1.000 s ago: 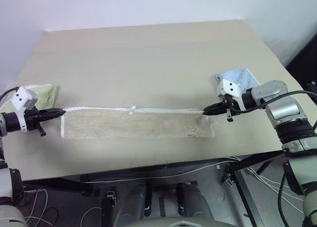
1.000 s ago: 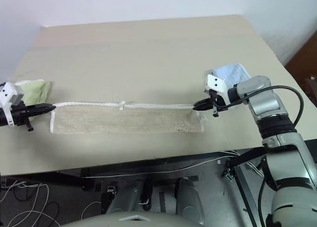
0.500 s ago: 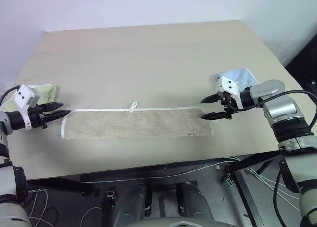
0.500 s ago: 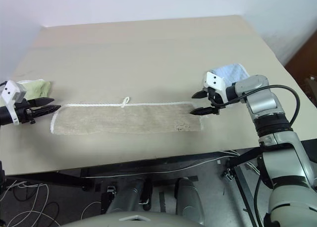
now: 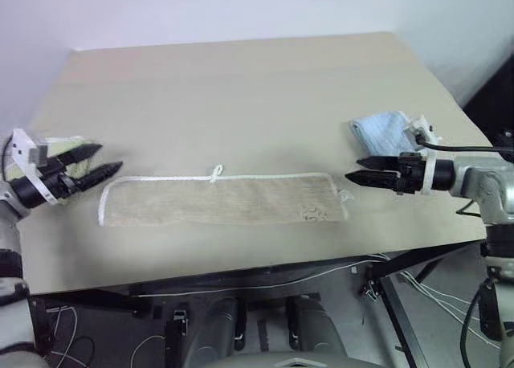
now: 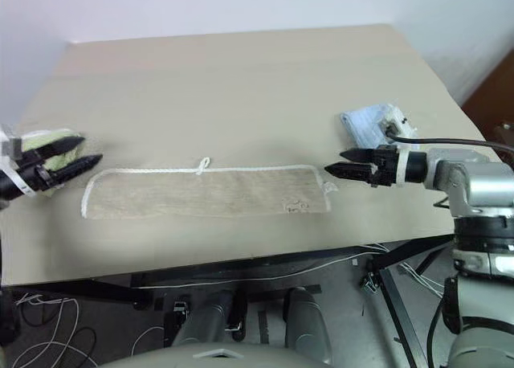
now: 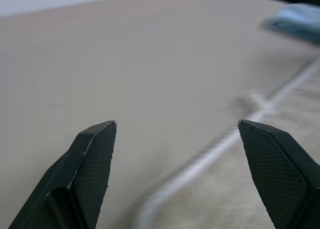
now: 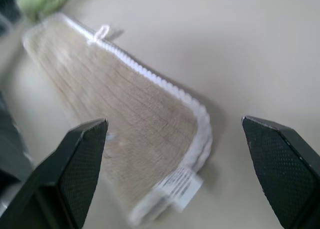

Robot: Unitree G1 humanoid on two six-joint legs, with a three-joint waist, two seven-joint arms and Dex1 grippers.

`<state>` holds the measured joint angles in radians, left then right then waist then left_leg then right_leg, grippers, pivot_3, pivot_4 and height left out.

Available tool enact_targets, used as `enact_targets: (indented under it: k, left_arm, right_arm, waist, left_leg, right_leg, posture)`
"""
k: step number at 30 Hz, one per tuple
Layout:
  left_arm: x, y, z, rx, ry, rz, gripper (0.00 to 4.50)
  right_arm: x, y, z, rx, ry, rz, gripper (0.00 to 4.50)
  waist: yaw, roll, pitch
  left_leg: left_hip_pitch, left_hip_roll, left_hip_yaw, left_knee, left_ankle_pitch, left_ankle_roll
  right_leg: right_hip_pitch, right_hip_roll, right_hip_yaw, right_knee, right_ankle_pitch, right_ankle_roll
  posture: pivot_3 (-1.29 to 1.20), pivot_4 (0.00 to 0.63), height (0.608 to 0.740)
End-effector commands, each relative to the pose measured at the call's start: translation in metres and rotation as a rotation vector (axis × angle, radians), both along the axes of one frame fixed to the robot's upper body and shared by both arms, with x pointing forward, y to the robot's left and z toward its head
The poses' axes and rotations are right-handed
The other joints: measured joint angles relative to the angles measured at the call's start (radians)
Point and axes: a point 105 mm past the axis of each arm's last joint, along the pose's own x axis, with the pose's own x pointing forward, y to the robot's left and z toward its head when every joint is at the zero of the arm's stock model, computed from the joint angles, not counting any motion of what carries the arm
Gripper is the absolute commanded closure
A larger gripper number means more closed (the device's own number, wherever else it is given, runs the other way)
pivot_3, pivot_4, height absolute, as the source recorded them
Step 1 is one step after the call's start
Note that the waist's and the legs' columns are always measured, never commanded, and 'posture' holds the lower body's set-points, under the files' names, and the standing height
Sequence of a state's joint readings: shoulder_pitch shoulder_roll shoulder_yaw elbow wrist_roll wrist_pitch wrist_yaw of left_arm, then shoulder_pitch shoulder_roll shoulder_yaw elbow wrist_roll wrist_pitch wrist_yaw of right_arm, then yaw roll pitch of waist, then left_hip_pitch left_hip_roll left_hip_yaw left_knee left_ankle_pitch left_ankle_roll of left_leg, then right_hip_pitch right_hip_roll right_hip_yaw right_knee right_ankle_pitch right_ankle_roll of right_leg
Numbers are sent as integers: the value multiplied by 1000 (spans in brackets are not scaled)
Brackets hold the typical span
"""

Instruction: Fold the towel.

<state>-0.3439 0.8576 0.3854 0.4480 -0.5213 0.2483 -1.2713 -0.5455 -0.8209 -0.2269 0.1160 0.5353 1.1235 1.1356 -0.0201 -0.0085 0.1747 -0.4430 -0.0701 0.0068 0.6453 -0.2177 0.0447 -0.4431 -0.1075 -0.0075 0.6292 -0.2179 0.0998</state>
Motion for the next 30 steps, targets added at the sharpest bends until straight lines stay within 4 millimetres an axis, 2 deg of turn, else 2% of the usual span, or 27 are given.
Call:
enact_targets:
  k: [1,4,7,12,19,25,28,30]
  left_arm:
    - [-13,-28,12,-34,-4,-60,424]
    - [-23,-53,-6,-24,77,-100,424]
    - [-24,-77,-6,-117,129,-119,424]
    - [-27,-105,-16,-113,224,-143,424]
    - [-25,-123,-12,-86,266,-169,424]
    - [-25,-126,-13,-78,276,-182,424]
    - [-27,-126,-16,-67,287,-184,424]
    - [-30,-127,-19,-54,291,-192,424]
  right_arm:
    - [-21,-3,10,137,125,-54,0]
    - [-35,-3,2,249,226,-100,0]
    - [-44,0,-16,294,290,-127,0]
    - [-53,7,-37,370,383,-138,0]
    - [-61,24,-53,421,469,-140,0]
    - [-64,41,-62,464,507,-143,0]
    - [-64,42,-66,458,519,-189,0]
    - [-61,35,-66,472,523,-237,0]
  waist:
    - [3,0,0]
    - [7,0,0]
    - [11,0,0]
    - [6,0,0]
    - [7,0,0]
    - [7,0,0]
    - [7,0,0]
    - [7,0,0]
  left_leg:
    - [0,0,0,0,0,0]
    - [1,0,0,-1,0,0]
    - [1,0,0,0,0,0]
    - [1,0,0,1,0,0]
    - [1,0,0,1,0,1]
    - [1,0,0,1,0,1]
    - [1,0,0,0,0,1]
    - [1,0,0,0,0,1]
  right_leg:
    - [0,0,0,0,-2,-3]
    - [1,0,0,-1,-2,-3]
    - [1,0,0,-1,-2,-4]
    - [3,0,0,-1,-2,-3]
    - [3,0,0,-1,-2,-3]
    - [3,0,0,-3,-2,-3]
    - [3,0,0,-4,-2,-4]
    - [4,0,0,-4,-2,-4]
  posture:
    - [0,150,740]
    - [0,150,740]
    - [0,150,740]
    - [0,150,740]
    - [0,150,740]
    - [0,150,740]
    - [0,150,740]
    - [0,150,740]
